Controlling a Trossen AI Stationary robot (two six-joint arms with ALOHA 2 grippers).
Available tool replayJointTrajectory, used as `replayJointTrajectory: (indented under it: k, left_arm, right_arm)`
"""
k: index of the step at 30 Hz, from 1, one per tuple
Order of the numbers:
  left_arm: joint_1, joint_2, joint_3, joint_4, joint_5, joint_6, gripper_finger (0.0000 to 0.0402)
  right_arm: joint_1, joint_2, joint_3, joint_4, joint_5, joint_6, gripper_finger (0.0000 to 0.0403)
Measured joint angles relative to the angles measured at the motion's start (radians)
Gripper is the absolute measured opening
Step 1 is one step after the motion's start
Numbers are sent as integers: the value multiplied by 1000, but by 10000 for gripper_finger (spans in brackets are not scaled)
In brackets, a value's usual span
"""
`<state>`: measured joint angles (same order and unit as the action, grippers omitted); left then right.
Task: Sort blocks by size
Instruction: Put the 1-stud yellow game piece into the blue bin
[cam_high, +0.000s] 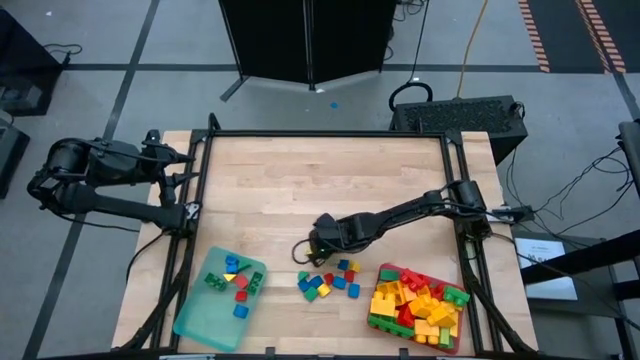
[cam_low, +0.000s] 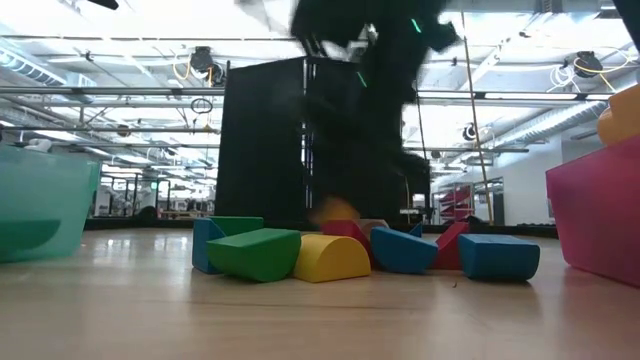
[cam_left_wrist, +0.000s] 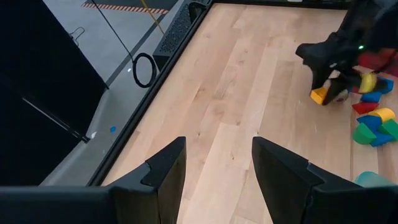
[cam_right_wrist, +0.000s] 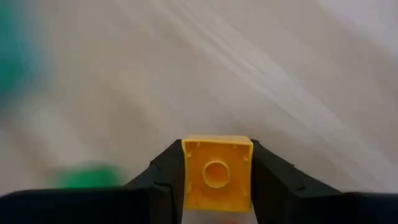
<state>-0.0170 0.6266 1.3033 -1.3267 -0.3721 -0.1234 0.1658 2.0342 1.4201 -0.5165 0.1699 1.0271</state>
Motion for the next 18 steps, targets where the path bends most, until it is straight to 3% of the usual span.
replayJointTrajectory:
  k: [8, 13, 17, 18]
  left_arm:
    - [0, 0, 0, 0, -1, 1, 187]
    - [0, 0, 0, 0, -2, 1, 187]
    - [0, 0, 0, 0, -3, 1, 187]
    - [0, 0, 0, 0, -3, 1, 187]
  right_arm:
    - [-24, 73, 344, 217, -2, -342, 114]
    - [-28, 269, 674, 221, -130, -558, 114]
    - [-28, 429, 927, 201, -235, -602, 114]
    - [-28, 455, 938, 213, -253, -601, 114]
